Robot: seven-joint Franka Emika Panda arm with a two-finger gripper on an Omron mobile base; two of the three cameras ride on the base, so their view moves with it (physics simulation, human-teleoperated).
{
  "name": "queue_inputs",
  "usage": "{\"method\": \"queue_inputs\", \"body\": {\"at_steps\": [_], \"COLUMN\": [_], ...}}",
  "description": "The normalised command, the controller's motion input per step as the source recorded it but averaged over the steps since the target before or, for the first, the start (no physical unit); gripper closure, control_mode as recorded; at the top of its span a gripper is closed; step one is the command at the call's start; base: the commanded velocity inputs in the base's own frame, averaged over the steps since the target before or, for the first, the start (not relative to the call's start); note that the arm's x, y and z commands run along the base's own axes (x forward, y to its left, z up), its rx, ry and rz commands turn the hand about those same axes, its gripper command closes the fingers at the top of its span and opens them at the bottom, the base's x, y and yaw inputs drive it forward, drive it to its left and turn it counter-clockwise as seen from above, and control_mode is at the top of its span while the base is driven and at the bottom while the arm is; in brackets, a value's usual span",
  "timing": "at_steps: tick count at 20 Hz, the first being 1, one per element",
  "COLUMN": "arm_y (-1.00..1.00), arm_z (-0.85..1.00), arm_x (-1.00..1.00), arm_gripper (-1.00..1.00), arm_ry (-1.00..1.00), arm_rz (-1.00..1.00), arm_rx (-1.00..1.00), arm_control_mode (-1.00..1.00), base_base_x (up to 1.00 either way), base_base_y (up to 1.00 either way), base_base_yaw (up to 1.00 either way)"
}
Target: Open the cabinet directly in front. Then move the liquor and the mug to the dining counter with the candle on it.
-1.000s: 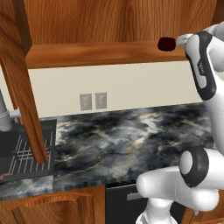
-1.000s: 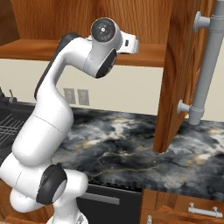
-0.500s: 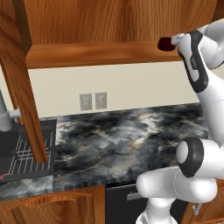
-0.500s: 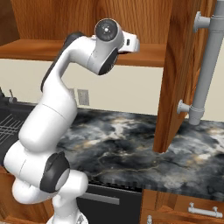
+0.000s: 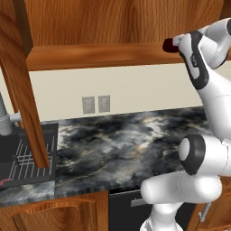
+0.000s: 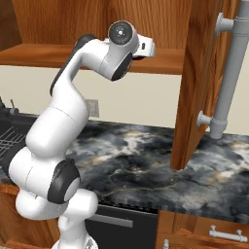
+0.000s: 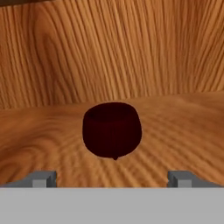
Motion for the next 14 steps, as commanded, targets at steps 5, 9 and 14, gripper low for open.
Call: {"method": "queue_inputs", "body": {"at_steps": [5, 9, 14], "arm_y": [0.00, 0.00, -0.03], "arm_z": [-0.10, -0.02, 0.00], "arm_x": [0.27, 0.34, 0.36], "arm_gripper": [-1.00, -1.00, -1.00], "arm_ry": [0.00, 0.00, 0.00], "arm_rz": [0.00, 0.00, 0.00], "arm_rx": [0.00, 0.00, 0.00], "arm_control_mode": [-1.00, -1.00, -1.00], "base_base_x": [0.00, 0.00, 0.00], "base_base_y": [0.00, 0.00, 0.00], "base_base_yaw": [0.00, 0.00, 0.00]}}
